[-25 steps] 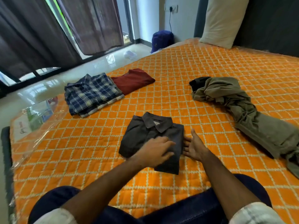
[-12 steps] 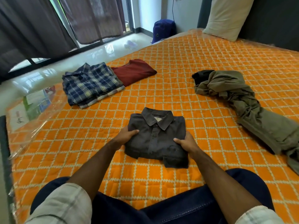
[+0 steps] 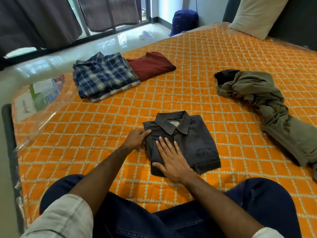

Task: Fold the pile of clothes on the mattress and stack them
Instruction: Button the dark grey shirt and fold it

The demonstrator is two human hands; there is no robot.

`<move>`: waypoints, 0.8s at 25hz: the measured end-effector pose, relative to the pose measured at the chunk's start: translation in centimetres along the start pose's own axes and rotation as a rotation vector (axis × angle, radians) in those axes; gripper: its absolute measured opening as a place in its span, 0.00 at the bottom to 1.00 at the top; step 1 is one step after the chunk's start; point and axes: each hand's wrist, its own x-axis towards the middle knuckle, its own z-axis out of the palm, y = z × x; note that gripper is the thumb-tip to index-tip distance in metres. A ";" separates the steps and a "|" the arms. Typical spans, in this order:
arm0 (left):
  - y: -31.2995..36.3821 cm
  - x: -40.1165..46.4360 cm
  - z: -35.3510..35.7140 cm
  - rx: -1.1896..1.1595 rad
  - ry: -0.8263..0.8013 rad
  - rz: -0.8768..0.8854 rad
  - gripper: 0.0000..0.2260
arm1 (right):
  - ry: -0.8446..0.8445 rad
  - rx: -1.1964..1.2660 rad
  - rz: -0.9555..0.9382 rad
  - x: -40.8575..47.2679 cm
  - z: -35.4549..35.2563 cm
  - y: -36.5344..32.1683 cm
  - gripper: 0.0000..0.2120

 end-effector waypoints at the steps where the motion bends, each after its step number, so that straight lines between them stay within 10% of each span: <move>1: -0.3 0.1 0.0 0.046 0.029 0.012 0.20 | 0.011 -0.036 -0.012 -0.1 0.3 0.1 0.41; 5: -0.5 -0.1 0.6 0.184 0.194 0.111 0.23 | 0.171 -0.098 -0.078 -1.4 -0.3 0.0 0.34; 10: -0.5 -1.6 -0.8 0.112 -0.062 0.107 0.21 | 0.361 -0.046 -0.065 -2.0 -0.5 -1.2 0.13; 15: 0.2 -2.1 -0.2 0.348 0.103 0.191 0.22 | 0.407 -0.133 -0.197 -1.7 -1.2 -1.8 0.13; 20: -0.4 -2.7 -0.1 0.086 -0.016 0.067 0.18 | 0.399 -0.137 -0.170 -1.3 -1.4 -2.3 0.11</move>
